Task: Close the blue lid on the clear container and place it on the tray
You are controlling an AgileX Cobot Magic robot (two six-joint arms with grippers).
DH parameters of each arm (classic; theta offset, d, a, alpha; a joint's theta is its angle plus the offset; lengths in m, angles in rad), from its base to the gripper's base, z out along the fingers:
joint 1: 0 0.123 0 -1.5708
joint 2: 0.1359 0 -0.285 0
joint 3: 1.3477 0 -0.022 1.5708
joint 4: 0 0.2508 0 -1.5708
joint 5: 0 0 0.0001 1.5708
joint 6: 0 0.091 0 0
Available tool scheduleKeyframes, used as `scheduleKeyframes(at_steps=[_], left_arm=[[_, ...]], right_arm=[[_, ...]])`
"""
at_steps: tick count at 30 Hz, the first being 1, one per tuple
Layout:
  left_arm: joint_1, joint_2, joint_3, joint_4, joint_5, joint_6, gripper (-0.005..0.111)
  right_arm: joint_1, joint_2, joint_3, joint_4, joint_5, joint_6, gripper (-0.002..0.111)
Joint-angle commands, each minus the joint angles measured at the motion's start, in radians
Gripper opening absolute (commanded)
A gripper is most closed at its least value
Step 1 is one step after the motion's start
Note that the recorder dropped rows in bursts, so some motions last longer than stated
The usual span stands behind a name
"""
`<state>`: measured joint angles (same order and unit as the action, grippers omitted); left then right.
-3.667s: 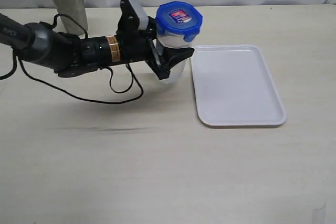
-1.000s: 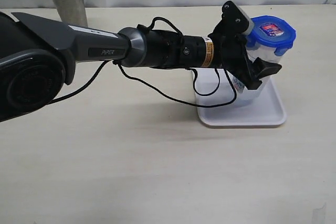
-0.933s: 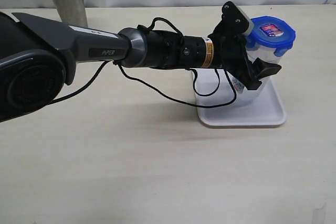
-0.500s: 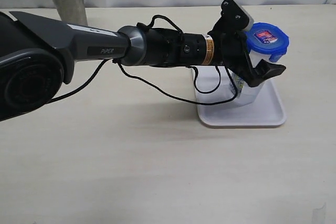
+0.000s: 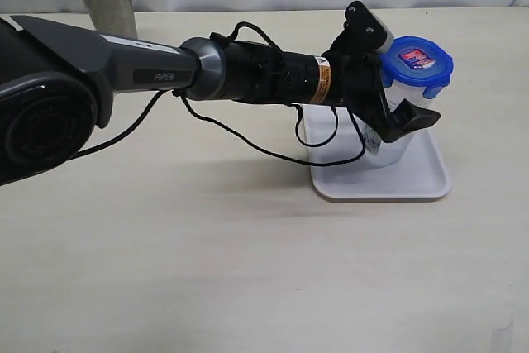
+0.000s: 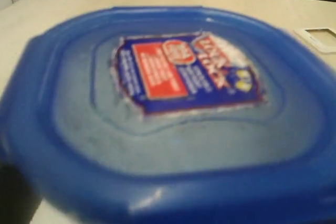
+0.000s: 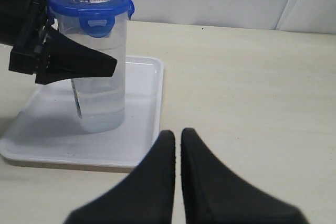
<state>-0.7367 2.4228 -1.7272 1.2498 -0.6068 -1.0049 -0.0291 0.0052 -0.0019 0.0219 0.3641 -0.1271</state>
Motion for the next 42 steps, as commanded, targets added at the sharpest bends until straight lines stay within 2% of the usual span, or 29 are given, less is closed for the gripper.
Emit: scheduleKeyframes(at_steps=[1,7,17,24,29,33,34,35,38,42], left_arm=[[0.023,-0.008,-0.008,0.125,-0.03,-0.127,0.101],[0.046,-0.01,-0.008,0.209,-0.054,-0.2,0.101],[0.056,-0.028,-0.008,0.489,-0.063,-0.367,0.101],[0.093,-0.064,-0.006,0.495,-0.075,-0.464,0.101],[0.137,-0.07,0.0,0.495,-0.151,-0.496,0.101],[0.173,-0.083,0.049,0.495,-0.119,-0.496,0.101],[0.187,-0.101,0.076,0.495,-0.065,-0.496,0.1],[0.192,-0.11,0.092,0.495,-0.021,-0.496,0.098],[0.214,-0.179,0.176,0.495,0.114,-0.492,0.073],[0.256,-0.336,0.319,0.495,0.187,-0.492,0.006]], right_arm=[[-0.003,-0.005,0.002,-0.008,-0.007,0.001,0.004],[-0.003,-0.005,0.002,-0.008,-0.007,0.001,0.004],[-0.003,-0.005,0.002,-0.008,-0.007,0.001,0.004],[-0.003,-0.005,0.002,-0.008,-0.007,0.001,0.004],[-0.003,-0.005,0.002,-0.008,-0.007,0.001,0.004],[-0.003,-0.005,0.002,-0.008,-0.007,0.001,0.004],[-0.003,-0.005,0.002,-0.008,-0.007,0.001,0.004],[-0.003,-0.005,0.002,-0.008,-0.007,0.001,0.004],[-0.003,-0.005,0.002,-0.008,-0.007,0.001,0.004],[-0.003,-0.005,0.002,-0.008,-0.007,0.001,0.004]])
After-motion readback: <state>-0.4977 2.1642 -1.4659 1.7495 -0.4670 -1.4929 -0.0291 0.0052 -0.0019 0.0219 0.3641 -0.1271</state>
